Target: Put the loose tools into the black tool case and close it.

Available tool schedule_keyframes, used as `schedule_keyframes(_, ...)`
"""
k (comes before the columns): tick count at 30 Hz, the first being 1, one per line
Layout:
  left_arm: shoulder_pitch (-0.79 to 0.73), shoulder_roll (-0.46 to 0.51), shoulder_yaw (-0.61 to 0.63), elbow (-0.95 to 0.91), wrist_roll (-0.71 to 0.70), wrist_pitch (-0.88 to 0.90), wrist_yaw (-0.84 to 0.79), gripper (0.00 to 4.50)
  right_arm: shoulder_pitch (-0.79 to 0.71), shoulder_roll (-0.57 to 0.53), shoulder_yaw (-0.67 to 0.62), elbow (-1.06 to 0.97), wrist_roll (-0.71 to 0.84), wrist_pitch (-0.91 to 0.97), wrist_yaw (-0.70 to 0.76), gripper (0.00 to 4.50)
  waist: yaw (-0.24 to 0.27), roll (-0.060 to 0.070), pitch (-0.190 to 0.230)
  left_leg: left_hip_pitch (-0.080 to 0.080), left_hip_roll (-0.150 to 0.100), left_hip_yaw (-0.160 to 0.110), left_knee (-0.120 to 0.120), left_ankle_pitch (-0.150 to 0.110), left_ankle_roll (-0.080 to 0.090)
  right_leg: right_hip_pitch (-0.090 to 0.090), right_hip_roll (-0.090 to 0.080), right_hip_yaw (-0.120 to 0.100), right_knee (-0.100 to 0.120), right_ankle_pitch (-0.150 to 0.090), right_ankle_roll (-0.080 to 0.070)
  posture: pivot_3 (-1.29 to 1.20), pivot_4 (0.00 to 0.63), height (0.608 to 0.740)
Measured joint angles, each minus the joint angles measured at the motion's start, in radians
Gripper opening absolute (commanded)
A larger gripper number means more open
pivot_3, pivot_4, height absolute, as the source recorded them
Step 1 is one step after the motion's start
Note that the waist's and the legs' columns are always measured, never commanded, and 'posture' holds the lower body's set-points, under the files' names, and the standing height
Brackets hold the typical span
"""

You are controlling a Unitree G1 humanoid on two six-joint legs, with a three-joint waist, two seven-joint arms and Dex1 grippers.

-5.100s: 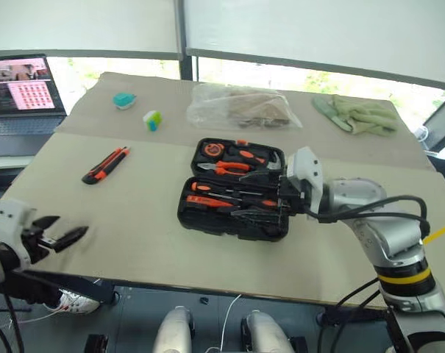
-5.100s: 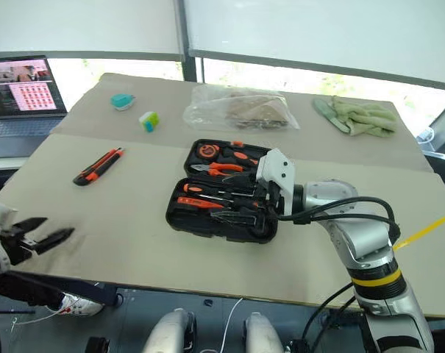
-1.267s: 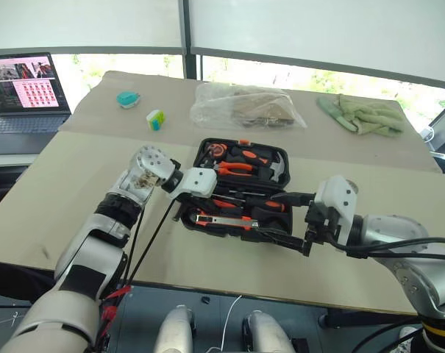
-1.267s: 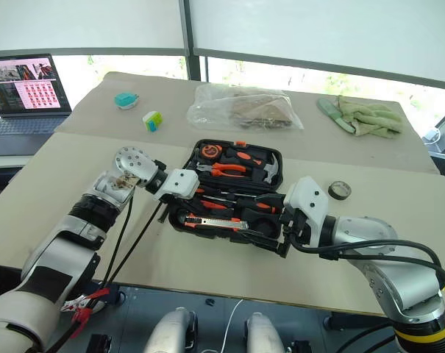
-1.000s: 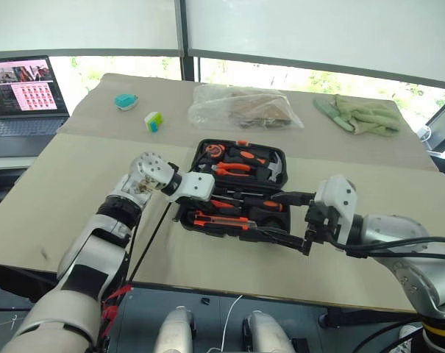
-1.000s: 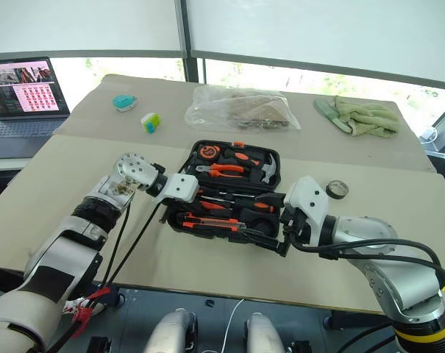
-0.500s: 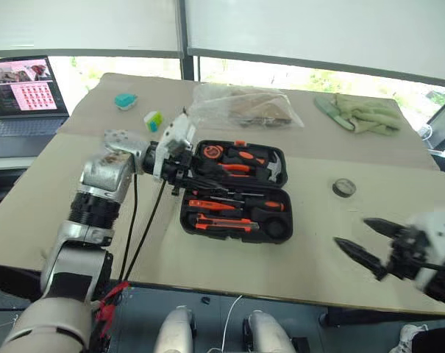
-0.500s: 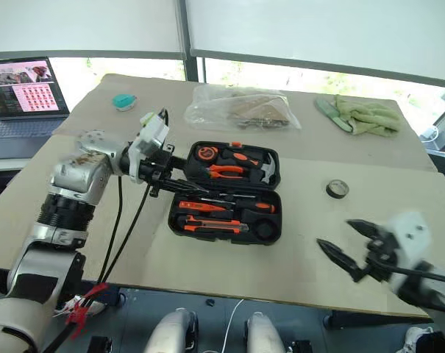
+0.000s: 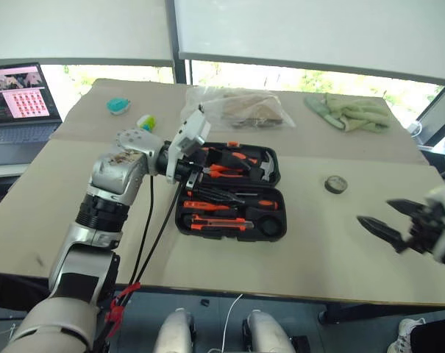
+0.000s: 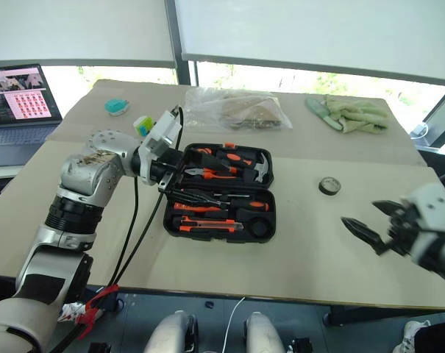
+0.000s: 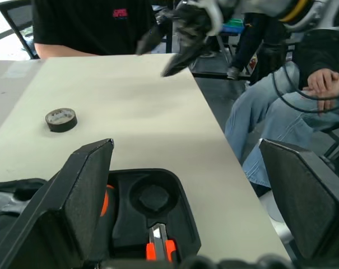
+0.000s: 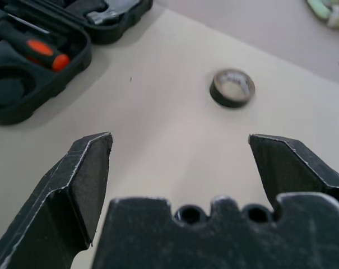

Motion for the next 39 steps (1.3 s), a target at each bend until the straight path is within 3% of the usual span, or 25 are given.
schedule_keyframes(4, -0.002, -0.007, -0.008, -0.026, 0.0, 0.0, 0.024, 4.46, -0.305, -0.003, 0.278, 0.263, -0.167, -0.044, -0.021, 4.5, 0.006, 0.002, 0.001, -0.002, -0.001, 0.001, -0.001, 0.0, 0.0, -0.002, 0.0, 0.001, 0.001, -0.001, 0.001, 0.0, 0.15, 0.74)
schedule_keyframes(11, 0.004, 0.004, -0.007, -0.053, 0.002, 0.0, 0.072, 4.46, -0.617, 0.092, 0.482, 0.698, -0.357, -0.131, -0.052, 4.5, 0.008, 0.003, 0.002, -0.007, -0.002, 0.002, -0.001, -0.001, 0.002, -0.005, -0.001, 0.001, -0.003, 0.0, 0.003, 0.0, 0.15, 0.74)
schedule_keyframes(14, 0.004, 0.008, -0.006, -0.053, 0.003, -0.001, 0.081, 4.5, -0.68, 0.134, 0.516, 0.823, -0.394, -0.157, -0.054, 3.81, 0.007, 0.003, 0.002, -0.007, -0.002, 0.002, -0.001, -0.001, 0.002, -0.006, -0.001, 0.001, -0.003, 0.0, 0.003, 0.0, 0.15, 0.74)
schedule_keyframes(23, 0.004, 0.023, -0.006, -0.041, 0.005, -0.02, 0.086, 4.5, -0.801, 0.148, 0.557, 0.995, -0.459, -0.148, -0.009, 0.63, 0.005, 0.004, 0.002, -0.008, -0.001, 0.004, -0.002, -0.001, 0.002, -0.007, -0.001, 0.002, -0.002, 0.0, 0.003, 0.0, 0.15, 0.74)
schedule_keyframes(25, 0.004, 0.023, -0.006, -0.04, 0.005, -0.021, 0.089, 4.5, -0.806, 0.148, 0.557, 1.01, -0.47, -0.159, -0.007, 0.04, 0.004, 0.004, 0.002, -0.008, -0.001, 0.004, -0.002, -0.001, 0.002, -0.007, -0.001, 0.002, -0.002, 0.0, 0.003, 0.0, 0.15, 0.74)
schedule_keyframes(32, 0.004, 0.024, -0.006, -0.041, 0.005, -0.021, 0.099, 4.5, -0.791, 0.146, 0.551, 1.008, -0.477, -0.216, 0.002, 0.04, 0.004, 0.004, 0.002, -0.008, -0.001, 0.004, -0.002, -0.001, 0.002, -0.007, -0.001, 0.002, -0.002, 0.0, 0.003, 0.0, 0.15, 0.74)
schedule_keyframes(34, 0.005, 0.035, -0.007, -0.046, 0.005, -0.021, 0.096, 4.5, -0.716, 0.132, 0.529, 0.884, -0.435, -0.215, 0.068, 0.04, 0.005, 0.004, 0.002, -0.008, -0.001, 0.004, -0.002, -0.001, 0.002, -0.008, -0.001, 0.002, -0.002, 0.0, 0.003, 0.0, 0.15, 0.74)
schedule_keyframes(39, 0.054, 0.075, -0.046, -0.073, 0.034, -0.051, 0.051, 4.5, -0.542, 0.081, 0.504, 0.302, -0.206, -0.019, 0.289, 0.04, 0.001, 0.008, 0.004, -0.009, -0.001, 0.005, -0.003, -0.001, 0.002, -0.013, -0.001, 0.005, 0.004, 0.0, 0.003, 0.0, 0.15, 0.74)
